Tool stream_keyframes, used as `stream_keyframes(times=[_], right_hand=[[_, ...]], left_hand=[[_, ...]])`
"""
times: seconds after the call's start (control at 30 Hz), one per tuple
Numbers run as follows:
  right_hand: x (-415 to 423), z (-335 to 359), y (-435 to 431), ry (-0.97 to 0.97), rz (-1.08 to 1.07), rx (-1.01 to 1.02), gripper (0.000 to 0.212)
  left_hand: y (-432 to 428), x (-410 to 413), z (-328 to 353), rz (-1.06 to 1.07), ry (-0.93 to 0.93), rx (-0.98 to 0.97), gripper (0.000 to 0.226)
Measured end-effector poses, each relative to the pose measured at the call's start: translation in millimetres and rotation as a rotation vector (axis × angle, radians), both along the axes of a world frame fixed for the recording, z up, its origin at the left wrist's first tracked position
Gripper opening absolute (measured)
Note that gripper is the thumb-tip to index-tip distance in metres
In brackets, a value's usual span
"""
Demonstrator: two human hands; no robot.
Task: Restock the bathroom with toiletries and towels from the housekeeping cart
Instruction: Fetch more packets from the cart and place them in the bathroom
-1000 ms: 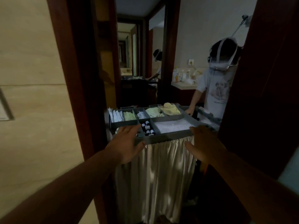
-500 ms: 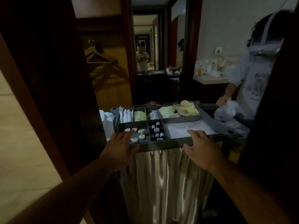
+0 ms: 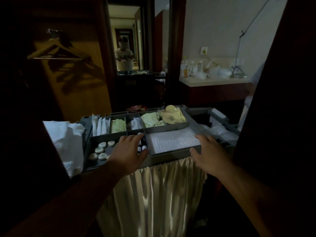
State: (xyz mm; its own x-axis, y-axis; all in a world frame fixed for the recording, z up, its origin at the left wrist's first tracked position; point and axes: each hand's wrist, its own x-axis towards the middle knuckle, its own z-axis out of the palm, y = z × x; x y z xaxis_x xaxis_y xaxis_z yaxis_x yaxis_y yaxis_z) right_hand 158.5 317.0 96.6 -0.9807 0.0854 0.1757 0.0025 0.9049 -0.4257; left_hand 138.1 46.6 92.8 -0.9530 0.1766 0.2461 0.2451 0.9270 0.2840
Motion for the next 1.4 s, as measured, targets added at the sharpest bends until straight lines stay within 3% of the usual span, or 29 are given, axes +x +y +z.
stream_keyframes(times=[0.53,0.83,1.07,1.4], right_hand=[[-141,38,-41,0.09,0.107,0.174,0.059],[-200,-11,-93,0.013,0.245,0.209,0.055],[-263,-49,-117,-0.02,0.355,0.218,0.054],[-379,-89,-136,-0.099,0.473,0.178,0.05]], left_hand=[[-47,-129,18,0.06,0.02,0.16,0.063],[-93,-165,-33,0.22,-0.034,0.232,0.058],[-98,-205,-70,0.326,-0.076,0.409,0.055],[-107,-288,-106,0.426,-0.124,0.298,0.05]])
